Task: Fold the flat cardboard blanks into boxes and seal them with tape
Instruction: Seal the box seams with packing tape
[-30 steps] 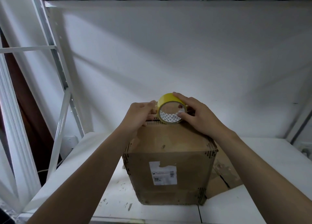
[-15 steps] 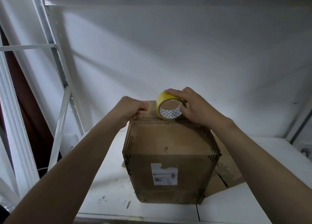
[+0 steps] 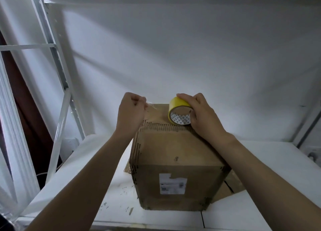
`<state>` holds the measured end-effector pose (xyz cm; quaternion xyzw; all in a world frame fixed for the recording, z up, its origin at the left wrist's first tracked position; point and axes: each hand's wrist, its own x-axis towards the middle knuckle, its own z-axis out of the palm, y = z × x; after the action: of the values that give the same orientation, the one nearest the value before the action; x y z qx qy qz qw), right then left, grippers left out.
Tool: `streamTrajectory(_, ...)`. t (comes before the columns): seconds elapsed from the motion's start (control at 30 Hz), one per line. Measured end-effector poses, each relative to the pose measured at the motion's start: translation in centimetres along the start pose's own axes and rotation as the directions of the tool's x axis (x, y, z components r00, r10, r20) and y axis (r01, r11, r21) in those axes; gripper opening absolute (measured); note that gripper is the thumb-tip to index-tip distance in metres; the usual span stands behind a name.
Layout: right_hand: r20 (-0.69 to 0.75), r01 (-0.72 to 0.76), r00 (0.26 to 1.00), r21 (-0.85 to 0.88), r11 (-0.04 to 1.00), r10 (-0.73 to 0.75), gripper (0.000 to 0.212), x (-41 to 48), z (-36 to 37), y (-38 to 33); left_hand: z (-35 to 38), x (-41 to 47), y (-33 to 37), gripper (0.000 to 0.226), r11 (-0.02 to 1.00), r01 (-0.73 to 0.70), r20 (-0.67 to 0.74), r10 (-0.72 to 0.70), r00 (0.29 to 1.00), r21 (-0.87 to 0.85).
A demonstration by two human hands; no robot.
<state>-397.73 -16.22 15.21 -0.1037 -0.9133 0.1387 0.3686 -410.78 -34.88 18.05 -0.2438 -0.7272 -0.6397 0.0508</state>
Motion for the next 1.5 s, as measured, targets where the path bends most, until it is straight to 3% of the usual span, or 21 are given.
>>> streamTrajectory(0.07, -0.011, 0.002, 1.000, -0.007, 1.000, -0.002, 0.073, 0.1, 0.1, 0.1, 0.3, 0.2, 0.4, 0.006, 0.994, 0.026, 0.029, -0.023, 0.999, -0.107)
streamTrajectory(0.13, -0.022, -0.014, 1.000, 0.028, 1.000, 0.014, 0.071, -0.1, 0.0, 0.5, 0.7, 0.2, -0.2, 0.008, 0.969, 0.143, 0.129, -0.118, 0.985, -0.201)
streamTrajectory(0.2, -0.053, -0.074, 0.995, 0.183, 0.980, 0.085, 0.066, -0.1, -0.5, 1.0, 1.1, -0.1, -1.7, 0.011, 0.957, 0.215, 0.195, -0.177, 0.965, -0.195)
streamTrajectory(0.33, -0.032, -0.233, 0.949, 0.595, 0.769, 0.313, 0.053, 0.2, -2.0, 0.9, 1.0, -0.2, -2.7, 0.015, 0.959, 0.214, 0.229, -0.169, 0.959, -0.188)
streamTrajectory(0.43, -0.017, -0.233, 0.946, 0.657, 0.717, 0.324, 0.046, 0.0, -2.2, 0.8, 1.1, -0.1, -2.4, 0.024, 0.964, 0.203, 0.226, -0.162, 0.961, -0.172)
streamTrajectory(0.57, 0.005, -0.141, 0.987, 0.478, 0.867, 0.158, 0.055, -0.9, -2.4, 1.1, 0.5, 0.0, -2.6, 0.038, 0.960, 0.227, 0.280, -0.176, 0.944, -0.163)
streamTrajectory(0.73, 0.131, -0.014, 0.991, 0.163, 0.986, -0.008, 0.066, -0.4, -3.3, 0.9, -0.4, 0.7, -2.5, 0.026, 0.906, 0.321, 0.311, -0.232, 0.922, -0.275)
streamTrajectory(0.93, 0.273, 0.106, 0.957, -0.018, 0.994, -0.097, 0.065, 0.8, -3.9, -0.6, -3.6, 1.0, -2.7, 0.016, 0.924, 0.322, 0.257, -0.266, 0.929, -0.207)
streamTrajectory(1.2, 0.230, 0.049, 0.972, 0.027, 0.998, -0.054, 0.076, -1.0, -2.0, -1.5, -6.9, 0.5, -5.1, 0.019, 0.934, 0.322, 0.224, -0.285, 0.932, -0.152)
streamTrajectory(1.5, 0.305, 0.068, 0.952, -0.160, 0.985, -0.016, 0.080, 1.3, -1.1, -5.5, -8.2, 0.8, -8.4, 0.017, 0.893, 0.393, 0.210, -0.350, 0.913, -0.220)
